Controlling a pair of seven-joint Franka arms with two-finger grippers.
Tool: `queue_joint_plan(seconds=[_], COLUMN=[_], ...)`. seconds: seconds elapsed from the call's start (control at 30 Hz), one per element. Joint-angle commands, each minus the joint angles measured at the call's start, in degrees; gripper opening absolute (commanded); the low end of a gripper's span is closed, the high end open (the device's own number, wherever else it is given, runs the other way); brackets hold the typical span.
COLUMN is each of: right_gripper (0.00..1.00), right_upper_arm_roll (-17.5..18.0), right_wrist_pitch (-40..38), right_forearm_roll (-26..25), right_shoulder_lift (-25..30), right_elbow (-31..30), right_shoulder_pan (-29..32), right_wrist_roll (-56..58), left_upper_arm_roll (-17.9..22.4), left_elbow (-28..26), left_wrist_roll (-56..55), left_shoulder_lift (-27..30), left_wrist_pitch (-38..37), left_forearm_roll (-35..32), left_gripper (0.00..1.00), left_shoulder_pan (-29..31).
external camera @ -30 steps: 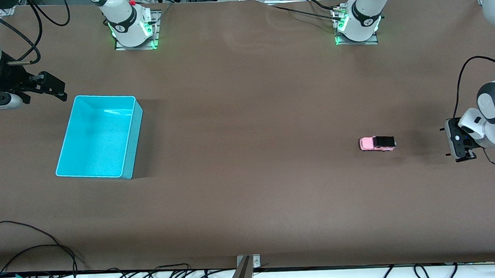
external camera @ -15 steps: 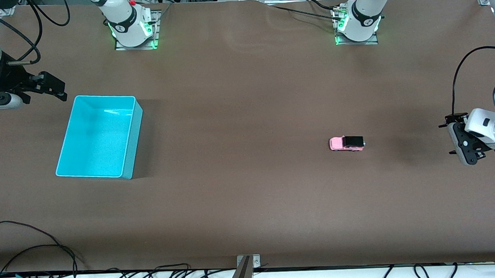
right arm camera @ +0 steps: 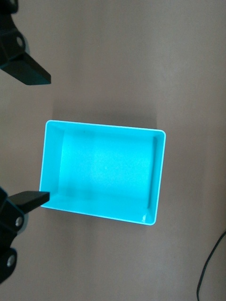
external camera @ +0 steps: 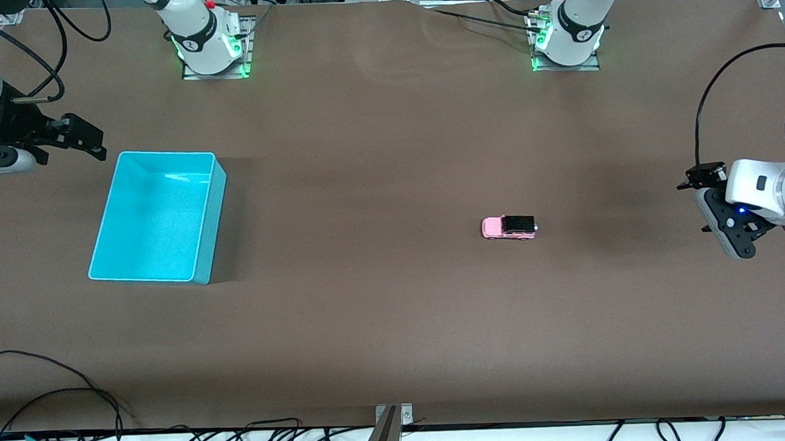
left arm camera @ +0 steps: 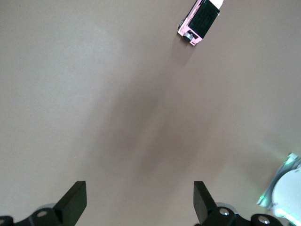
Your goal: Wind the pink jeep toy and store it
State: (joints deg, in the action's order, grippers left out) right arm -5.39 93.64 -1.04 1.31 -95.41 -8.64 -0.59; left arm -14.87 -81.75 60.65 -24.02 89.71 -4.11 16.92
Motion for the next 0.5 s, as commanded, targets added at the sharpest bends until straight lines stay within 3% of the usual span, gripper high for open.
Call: queue_joint_plan(seconds=[0.0, 0.47], right_gripper=[1.0, 1.0], right_upper_arm_roll=[-0.06, -0.06], right_wrist_pitch=[-1.0, -1.26], right_forearm_roll=[-0.63, -0.63], right_shoulder_lift=[-0.25, -0.17], right_elbow=[1.02, 1.1], right_shoulder_pan=[-0.24, -0.24], right_wrist_roll=[0.42, 0.77], left_upper_arm_roll=[-3.05, -2.71], left_elbow=[0.18, -1.84], left_wrist_roll=[-7.29, -25.12], left_shoulder_lift=[2.66, 9.78], left_wrist_pitch=[-2.52, -3.31], left_forearm_roll=[-0.98, -0.98], left_gripper=[1.0, 1.0], left_shoulder_pan=[-0.13, -5.92])
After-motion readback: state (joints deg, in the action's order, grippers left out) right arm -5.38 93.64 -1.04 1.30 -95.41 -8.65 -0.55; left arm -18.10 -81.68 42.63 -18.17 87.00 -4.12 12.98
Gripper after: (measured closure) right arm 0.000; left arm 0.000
